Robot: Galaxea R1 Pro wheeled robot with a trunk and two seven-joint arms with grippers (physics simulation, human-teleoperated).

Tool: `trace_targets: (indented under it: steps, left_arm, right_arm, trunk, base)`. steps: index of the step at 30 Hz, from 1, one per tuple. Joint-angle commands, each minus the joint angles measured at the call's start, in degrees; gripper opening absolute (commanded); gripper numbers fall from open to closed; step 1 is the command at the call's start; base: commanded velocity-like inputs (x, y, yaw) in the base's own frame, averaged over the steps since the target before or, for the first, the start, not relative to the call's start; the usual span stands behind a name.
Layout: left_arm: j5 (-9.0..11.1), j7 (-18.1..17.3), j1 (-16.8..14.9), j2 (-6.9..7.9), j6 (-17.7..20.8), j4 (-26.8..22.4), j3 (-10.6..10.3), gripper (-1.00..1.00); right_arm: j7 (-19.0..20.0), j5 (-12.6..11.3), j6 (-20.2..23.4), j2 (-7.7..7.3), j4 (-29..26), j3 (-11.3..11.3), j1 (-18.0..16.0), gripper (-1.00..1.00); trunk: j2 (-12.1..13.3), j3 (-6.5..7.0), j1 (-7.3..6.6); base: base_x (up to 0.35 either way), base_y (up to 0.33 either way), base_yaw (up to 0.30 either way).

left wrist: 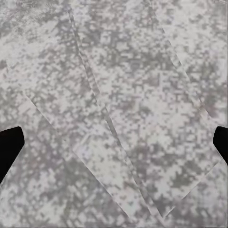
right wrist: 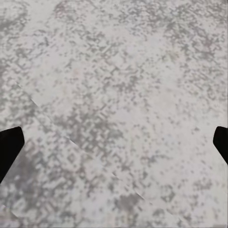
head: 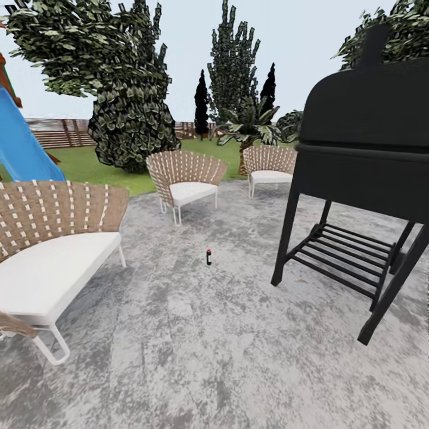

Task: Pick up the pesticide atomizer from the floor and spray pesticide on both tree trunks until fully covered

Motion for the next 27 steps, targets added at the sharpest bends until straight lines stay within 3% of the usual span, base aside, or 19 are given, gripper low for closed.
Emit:
trace_targets:
  steps: [1, 9, 27]
  left_arm:
    - [0.49, -0.01, -0.02, 0.0, -0.17, 0.05, -0.08, 1.0]
    - [0.49, 0.0, -0.02, 0.0, -0.16, 0.06, -0.1, 1.0]
    - [0.33, -0.02, -0.02, 0.0, -0.2, 0.04, -0.12, 1.0]
  right_arm:
    - [-0.02, 0.03, -0.18, 0.01, 0.04, 0.01, -0.04, 1.0]
    - [-0.02, 0.03, -0.18, 0.0, 0.04, 0.01, -0.04, 1.0]
    - [-0.02, 0.03, -0.18, 0.08, 0.04, 0.08, -0.03, 1.0]
  trunk:
    - [-0.02, -0.05, 0.02]
    - [-0.02, -0.05, 0.02]
    - [-0.02, -0.05, 0.02]
  base:
    - [0.305, 0.203, -0.241]
    - [0.297, 0.214, -0.229]
    - [0.292, 0.22, -0.009]
